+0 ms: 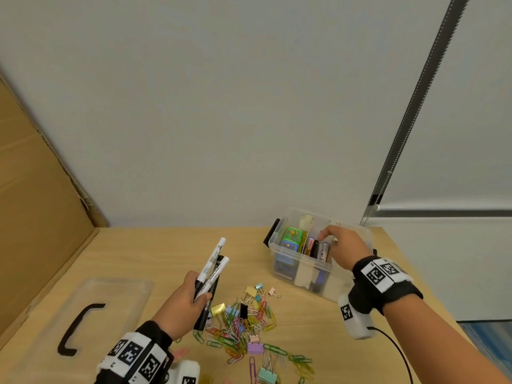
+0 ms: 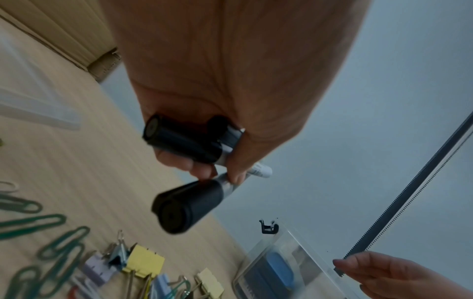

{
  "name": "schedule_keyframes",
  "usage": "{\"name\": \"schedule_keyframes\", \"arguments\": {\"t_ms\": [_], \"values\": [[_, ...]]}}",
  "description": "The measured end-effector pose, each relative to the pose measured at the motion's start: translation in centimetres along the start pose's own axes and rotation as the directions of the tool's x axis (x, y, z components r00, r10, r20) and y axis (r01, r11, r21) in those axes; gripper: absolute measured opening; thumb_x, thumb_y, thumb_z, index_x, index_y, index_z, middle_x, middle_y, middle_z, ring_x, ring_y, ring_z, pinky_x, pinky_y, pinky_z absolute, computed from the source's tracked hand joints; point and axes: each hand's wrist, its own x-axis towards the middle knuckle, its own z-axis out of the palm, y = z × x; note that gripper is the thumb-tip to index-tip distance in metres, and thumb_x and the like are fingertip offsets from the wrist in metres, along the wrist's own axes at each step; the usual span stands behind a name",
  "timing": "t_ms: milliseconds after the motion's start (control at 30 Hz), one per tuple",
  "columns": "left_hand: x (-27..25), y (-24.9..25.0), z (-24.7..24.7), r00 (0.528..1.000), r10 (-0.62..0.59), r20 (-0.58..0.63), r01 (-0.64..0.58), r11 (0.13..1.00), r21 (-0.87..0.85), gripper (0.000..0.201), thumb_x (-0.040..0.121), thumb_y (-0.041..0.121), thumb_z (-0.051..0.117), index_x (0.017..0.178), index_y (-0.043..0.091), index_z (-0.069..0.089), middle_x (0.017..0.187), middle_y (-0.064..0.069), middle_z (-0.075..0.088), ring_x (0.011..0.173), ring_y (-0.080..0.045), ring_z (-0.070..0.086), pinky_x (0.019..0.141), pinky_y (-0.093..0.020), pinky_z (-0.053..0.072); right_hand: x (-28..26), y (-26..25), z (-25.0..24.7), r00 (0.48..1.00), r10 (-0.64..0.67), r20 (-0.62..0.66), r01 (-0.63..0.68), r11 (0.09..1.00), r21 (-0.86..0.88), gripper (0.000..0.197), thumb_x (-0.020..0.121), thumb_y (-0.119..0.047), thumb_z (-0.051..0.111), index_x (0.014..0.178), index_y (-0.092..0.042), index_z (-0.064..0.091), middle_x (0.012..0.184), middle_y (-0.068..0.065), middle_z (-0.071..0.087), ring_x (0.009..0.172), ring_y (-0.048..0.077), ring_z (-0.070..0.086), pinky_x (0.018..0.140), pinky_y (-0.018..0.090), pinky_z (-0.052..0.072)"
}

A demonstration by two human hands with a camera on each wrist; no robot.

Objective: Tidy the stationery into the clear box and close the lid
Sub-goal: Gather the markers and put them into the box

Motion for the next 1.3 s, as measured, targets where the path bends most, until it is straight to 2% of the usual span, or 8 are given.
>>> {"name": "schedule_keyframes", "arguments": {"t_ms": [100, 200, 300, 500, 733, 900, 1100, 1300], "values": [[0.1, 0.1, 0.3, 1.000, 0.008, 0.011, -0.008, 1.000, 0.008, 0.018, 0.098, 0.019, 0.047, 0.112, 0.016, 0.037, 0.076, -0.003, 0.055, 0.054, -0.009, 0.050, 0.046, -0.014, 0.038, -0.9, 0.1, 0.4, 0.998, -0.063, -0.029, 0.062, 0.998, -0.008, 0.028, 0.091, -0.003, 0.045, 0.106, -0.021, 0.059, 0.115, 0.006, 0.061, 0.091, 0.018, 0.055, 0.075, 0.025, 0.038], [0.2, 0.1, 0.4, 1.000, 0.013, 0.017, -0.013, 1.000, 0.027, 0.019, 0.097, 0.023, 0.047, 0.113, 0.019, 0.036, 0.080, -0.005, 0.056, 0.061, -0.015, 0.050, 0.053, -0.021, 0.038, -1.2, 0.3, 0.8, 0.996, -0.067, -0.053, 0.066, 0.998, -0.018, 0.026, 0.092, -0.008, 0.048, 0.113, -0.022, 0.057, 0.122, 0.004, 0.058, 0.105, 0.020, 0.056, 0.084, 0.027, 0.041], [0.0, 0.7, 0.1, 0.999, 0.033, 0.023, -0.033, 0.999, 0.008, 0.020, 0.097, 0.025, 0.047, 0.114, 0.020, 0.036, 0.085, -0.010, 0.059, 0.065, -0.016, 0.050, 0.057, -0.025, 0.038, -1.6, 1.6, 0.8, 0.984, -0.031, -0.175, 0.016, 0.996, -0.082, 0.029, 0.091, -0.016, 0.049, 0.119, -0.021, 0.054, 0.128, 0.002, 0.054, 0.119, 0.022, 0.049, 0.103, 0.040, 0.040], [1.1, 4.8, 0.4, 0.989, 0.130, 0.072, -0.128, 0.991, -0.037, 0.021, 0.097, 0.028, 0.047, 0.114, 0.023, 0.036, 0.081, -0.005, 0.051, 0.067, -0.015, 0.046, 0.060, -0.026, 0.038, -3.7, 5.7, 1.6, 0.952, 0.108, -0.287, -0.164, 0.970, -0.179, 0.053, 0.095, -0.040, 0.041, 0.142, -0.015, 0.034, 0.154, 0.008, 0.026, 0.143, 0.025, 0.020, 0.118, 0.041, 0.021], [7.0, 15.1, 4.9, 0.978, 0.176, 0.115, -0.169, 0.983, -0.065, 0.026, 0.097, 0.022, 0.048, 0.121, 0.016, 0.038, 0.098, -0.002, 0.059, 0.083, -0.015, 0.059, 0.068, -0.024, 0.048, -4.8, 6.8, 3.3, 0.967, 0.126, -0.223, -0.121, 0.992, 0.035, 0.065, 0.098, -0.038, 0.033, 0.151, -0.009, 0.008, 0.161, 0.004, 0.001, 0.147, 0.017, 0.008, 0.118, 0.030, 0.016], [12.6, 20.6, 8.9, 0.988, 0.046, 0.150, -0.075, 0.979, 0.188, 0.032, 0.096, 0.020, 0.048, 0.124, 0.009, 0.036, 0.099, -0.007, 0.054, 0.081, -0.022, 0.055, 0.069, -0.034, 0.047, -5.0, 6.8, 3.6, 0.965, 0.114, -0.238, -0.104, 0.993, 0.054, 0.064, 0.099, -0.037, 0.029, 0.151, -0.007, 0.007, 0.160, 0.003, -0.004, 0.146, 0.016, 0.013, 0.115, 0.027, 0.021], [15.5, 22.5, 11.4, 0.992, -0.047, 0.118, 0.001, 0.931, 0.366, 0.038, 0.096, 0.017, 0.044, 0.131, 0.007, 0.035, 0.117, -0.015, 0.060, 0.103, -0.031, 0.062, 0.080, -0.038, 0.048, -5.0, 7.0, 3.6, 0.963, 0.094, -0.252, -0.086, 0.995, 0.042, 0.065, 0.098, -0.040, 0.025, 0.151, -0.009, 0.006, 0.160, 0.003, -0.005, 0.144, 0.017, 0.020, 0.115, 0.032, 0.028], [14.9, 21.2, 10.9, 0.995, -0.007, 0.104, -0.035, 0.915, 0.401, 0.027, 0.097, 0.020, 0.043, 0.121, 0.008, 0.045, 0.097, -0.007, 0.057, 0.078, -0.020, 0.053, 0.068, -0.029, 0.043, -5.1, 7.2, 3.7, 0.963, 0.084, -0.257, -0.076, 0.996, 0.040, 0.065, 0.098, -0.041, 0.025, 0.151, -0.009, 0.006, 0.160, 0.002, -0.005, 0.142, 0.018, 0.024, 0.115, 0.033, 0.028]]}}
